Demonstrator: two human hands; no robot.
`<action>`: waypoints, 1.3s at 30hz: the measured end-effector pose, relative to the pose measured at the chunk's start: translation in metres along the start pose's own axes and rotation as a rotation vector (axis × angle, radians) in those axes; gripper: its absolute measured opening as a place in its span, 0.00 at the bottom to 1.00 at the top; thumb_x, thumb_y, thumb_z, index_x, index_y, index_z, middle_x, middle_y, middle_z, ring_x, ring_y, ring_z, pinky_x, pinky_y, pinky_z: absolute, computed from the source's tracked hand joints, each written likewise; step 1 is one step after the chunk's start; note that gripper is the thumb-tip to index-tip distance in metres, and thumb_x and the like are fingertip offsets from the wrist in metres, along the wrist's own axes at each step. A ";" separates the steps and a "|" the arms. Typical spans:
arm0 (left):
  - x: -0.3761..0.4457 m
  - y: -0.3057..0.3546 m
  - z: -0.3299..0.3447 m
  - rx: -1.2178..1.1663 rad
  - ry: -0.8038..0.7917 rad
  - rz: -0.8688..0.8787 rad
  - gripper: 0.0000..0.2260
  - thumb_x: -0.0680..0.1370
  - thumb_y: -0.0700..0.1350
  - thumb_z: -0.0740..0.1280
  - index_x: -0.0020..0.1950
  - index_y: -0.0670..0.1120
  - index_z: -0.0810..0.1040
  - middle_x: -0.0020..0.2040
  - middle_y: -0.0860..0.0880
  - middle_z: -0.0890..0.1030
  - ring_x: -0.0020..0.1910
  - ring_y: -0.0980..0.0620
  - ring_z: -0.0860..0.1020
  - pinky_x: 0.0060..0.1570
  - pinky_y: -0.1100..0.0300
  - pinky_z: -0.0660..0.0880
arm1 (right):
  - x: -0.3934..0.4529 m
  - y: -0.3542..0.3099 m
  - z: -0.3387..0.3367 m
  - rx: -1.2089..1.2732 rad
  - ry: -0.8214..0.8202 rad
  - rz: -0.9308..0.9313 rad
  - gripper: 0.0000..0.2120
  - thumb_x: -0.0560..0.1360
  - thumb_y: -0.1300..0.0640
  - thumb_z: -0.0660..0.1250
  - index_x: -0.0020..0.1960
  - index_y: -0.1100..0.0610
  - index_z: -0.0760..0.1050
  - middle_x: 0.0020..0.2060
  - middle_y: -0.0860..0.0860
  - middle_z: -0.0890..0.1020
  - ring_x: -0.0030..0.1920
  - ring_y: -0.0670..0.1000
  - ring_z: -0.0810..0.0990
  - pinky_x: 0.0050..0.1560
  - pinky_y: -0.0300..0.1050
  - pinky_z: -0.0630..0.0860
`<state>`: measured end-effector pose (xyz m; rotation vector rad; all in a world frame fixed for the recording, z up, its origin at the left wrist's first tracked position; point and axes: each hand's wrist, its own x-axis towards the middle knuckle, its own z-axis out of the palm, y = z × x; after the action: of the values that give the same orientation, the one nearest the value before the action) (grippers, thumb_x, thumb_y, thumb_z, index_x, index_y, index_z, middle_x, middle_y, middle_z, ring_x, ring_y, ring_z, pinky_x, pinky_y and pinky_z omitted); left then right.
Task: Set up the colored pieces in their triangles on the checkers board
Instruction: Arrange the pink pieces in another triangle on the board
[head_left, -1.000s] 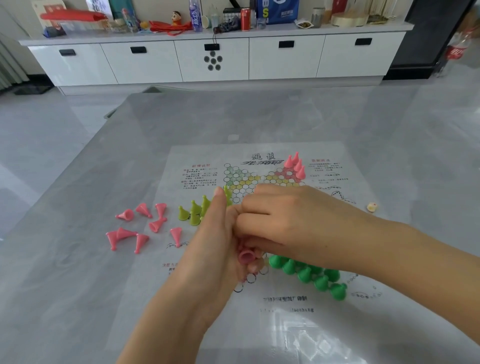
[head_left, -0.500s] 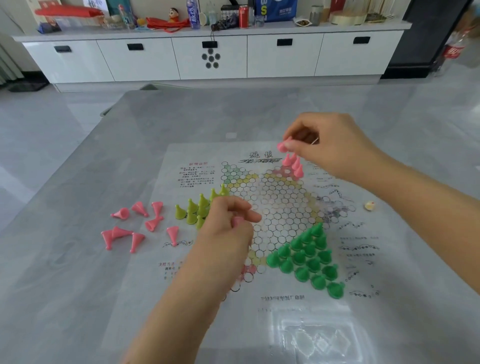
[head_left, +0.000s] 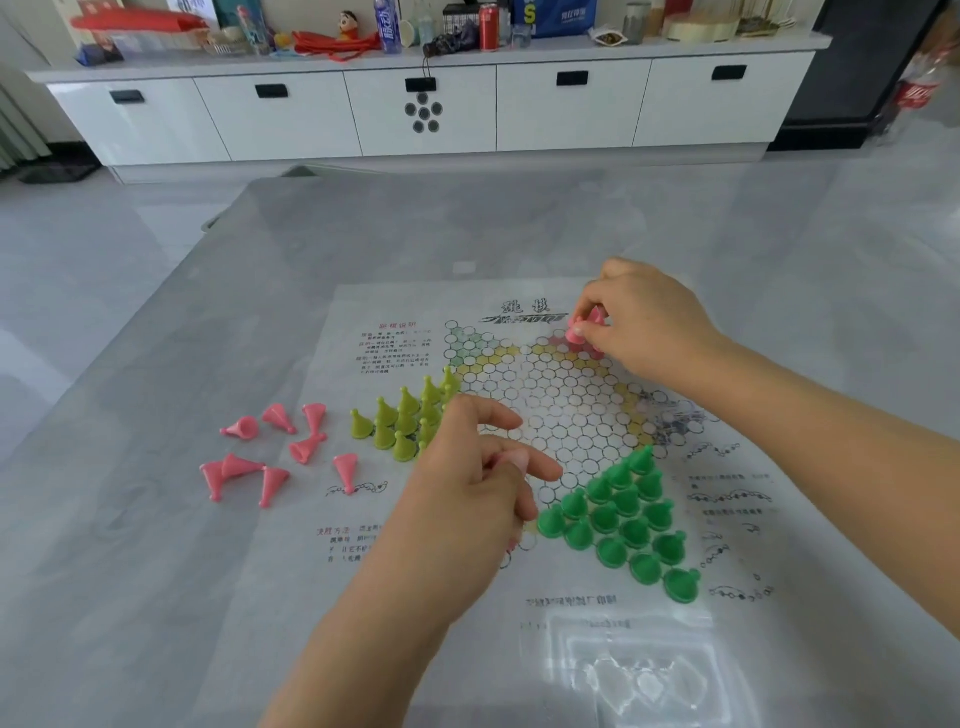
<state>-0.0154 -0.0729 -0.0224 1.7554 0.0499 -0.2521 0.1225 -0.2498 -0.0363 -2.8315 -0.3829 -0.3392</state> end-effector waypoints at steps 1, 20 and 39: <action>0.000 0.000 0.001 -0.004 -0.009 0.003 0.10 0.79 0.36 0.57 0.47 0.52 0.68 0.34 0.56 0.82 0.23 0.59 0.70 0.24 0.66 0.69 | 0.000 0.000 0.001 -0.015 0.000 -0.001 0.06 0.71 0.51 0.68 0.44 0.53 0.80 0.36 0.44 0.67 0.39 0.44 0.68 0.31 0.37 0.60; 0.001 0.000 0.003 -0.025 0.088 0.059 0.08 0.78 0.41 0.60 0.47 0.55 0.69 0.35 0.57 0.83 0.23 0.58 0.65 0.21 0.68 0.65 | 0.002 0.001 0.006 -0.054 -0.013 0.024 0.07 0.73 0.54 0.66 0.47 0.55 0.80 0.42 0.48 0.71 0.42 0.47 0.71 0.38 0.42 0.66; 0.003 -0.001 0.003 -0.189 0.143 -0.014 0.10 0.77 0.34 0.57 0.48 0.48 0.72 0.38 0.53 0.84 0.23 0.60 0.69 0.23 0.68 0.69 | -0.013 -0.009 -0.027 0.223 0.063 0.013 0.09 0.76 0.61 0.60 0.45 0.57 0.79 0.33 0.40 0.72 0.28 0.37 0.75 0.31 0.27 0.68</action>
<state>-0.0128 -0.0763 -0.0248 1.5825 0.1840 -0.1269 0.1025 -0.2516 -0.0122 -2.5985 -0.3648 -0.3583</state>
